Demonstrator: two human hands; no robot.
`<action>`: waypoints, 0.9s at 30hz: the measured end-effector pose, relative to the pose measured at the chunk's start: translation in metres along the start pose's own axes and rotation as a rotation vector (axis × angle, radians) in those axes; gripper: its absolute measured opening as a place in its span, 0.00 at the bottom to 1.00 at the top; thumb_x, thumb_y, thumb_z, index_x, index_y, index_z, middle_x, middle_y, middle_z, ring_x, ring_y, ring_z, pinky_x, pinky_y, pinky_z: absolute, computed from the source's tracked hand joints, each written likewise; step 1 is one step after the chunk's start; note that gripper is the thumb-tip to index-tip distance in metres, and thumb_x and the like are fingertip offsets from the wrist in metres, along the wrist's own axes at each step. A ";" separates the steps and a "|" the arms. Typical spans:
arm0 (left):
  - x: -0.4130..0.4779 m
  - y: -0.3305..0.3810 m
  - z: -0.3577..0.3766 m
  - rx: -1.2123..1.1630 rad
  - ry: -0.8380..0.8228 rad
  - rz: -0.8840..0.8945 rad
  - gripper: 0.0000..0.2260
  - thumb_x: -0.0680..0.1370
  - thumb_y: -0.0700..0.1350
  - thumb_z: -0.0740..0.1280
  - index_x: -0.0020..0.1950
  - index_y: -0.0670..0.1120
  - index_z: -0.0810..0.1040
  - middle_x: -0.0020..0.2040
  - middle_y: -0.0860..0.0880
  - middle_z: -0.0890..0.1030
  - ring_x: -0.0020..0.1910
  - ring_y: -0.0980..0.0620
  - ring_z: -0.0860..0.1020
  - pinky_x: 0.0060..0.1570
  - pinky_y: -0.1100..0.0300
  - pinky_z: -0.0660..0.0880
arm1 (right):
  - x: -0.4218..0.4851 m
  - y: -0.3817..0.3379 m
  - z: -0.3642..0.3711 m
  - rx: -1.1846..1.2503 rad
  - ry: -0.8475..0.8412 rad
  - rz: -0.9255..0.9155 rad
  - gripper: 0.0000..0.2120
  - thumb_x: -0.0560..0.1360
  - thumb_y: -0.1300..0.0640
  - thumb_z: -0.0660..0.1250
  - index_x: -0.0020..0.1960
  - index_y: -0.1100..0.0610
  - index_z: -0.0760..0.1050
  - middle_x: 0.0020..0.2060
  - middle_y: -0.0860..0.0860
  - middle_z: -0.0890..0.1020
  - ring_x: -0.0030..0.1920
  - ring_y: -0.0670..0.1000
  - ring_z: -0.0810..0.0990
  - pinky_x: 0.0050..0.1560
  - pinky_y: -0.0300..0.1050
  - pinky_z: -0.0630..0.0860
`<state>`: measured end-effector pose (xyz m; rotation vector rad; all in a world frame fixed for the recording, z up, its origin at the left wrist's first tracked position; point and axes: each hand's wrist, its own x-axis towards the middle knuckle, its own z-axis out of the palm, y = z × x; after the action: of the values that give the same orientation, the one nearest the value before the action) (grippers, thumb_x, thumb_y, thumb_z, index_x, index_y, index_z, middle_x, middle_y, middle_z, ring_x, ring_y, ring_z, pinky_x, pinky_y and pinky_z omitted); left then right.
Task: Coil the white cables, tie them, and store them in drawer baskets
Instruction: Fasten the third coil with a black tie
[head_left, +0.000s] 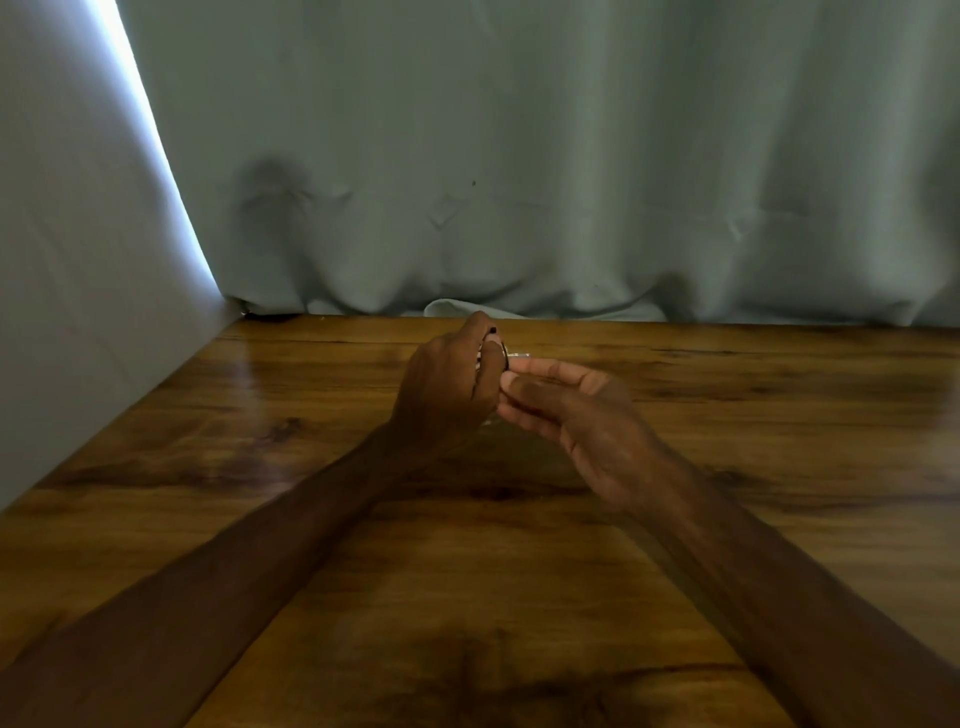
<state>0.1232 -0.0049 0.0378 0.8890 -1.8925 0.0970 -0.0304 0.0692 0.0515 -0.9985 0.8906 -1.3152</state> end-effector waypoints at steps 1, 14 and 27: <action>0.000 0.000 0.001 -0.004 -0.006 0.003 0.07 0.82 0.42 0.59 0.46 0.45 0.74 0.31 0.48 0.76 0.26 0.51 0.73 0.26 0.56 0.67 | 0.000 0.000 -0.001 -0.091 0.022 -0.058 0.11 0.74 0.67 0.73 0.57 0.66 0.81 0.48 0.61 0.87 0.46 0.54 0.88 0.47 0.43 0.85; -0.007 0.004 0.009 0.014 -0.151 0.128 0.09 0.81 0.45 0.59 0.47 0.42 0.76 0.30 0.47 0.76 0.24 0.49 0.72 0.24 0.54 0.67 | 0.013 -0.009 -0.020 -0.663 0.097 -0.482 0.05 0.75 0.62 0.76 0.50 0.61 0.86 0.38 0.52 0.88 0.38 0.51 0.88 0.33 0.42 0.83; -0.003 -0.012 0.012 -0.137 -0.083 -0.161 0.12 0.82 0.45 0.58 0.43 0.43 0.77 0.35 0.49 0.77 0.34 0.52 0.76 0.36 0.60 0.66 | 0.020 -0.008 -0.027 -0.601 -0.041 -0.373 0.11 0.80 0.70 0.65 0.58 0.62 0.82 0.47 0.56 0.88 0.46 0.53 0.88 0.39 0.41 0.84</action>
<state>0.1225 -0.0168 0.0255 0.9602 -1.8716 -0.1674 -0.0570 0.0469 0.0509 -1.7179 1.1370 -1.3502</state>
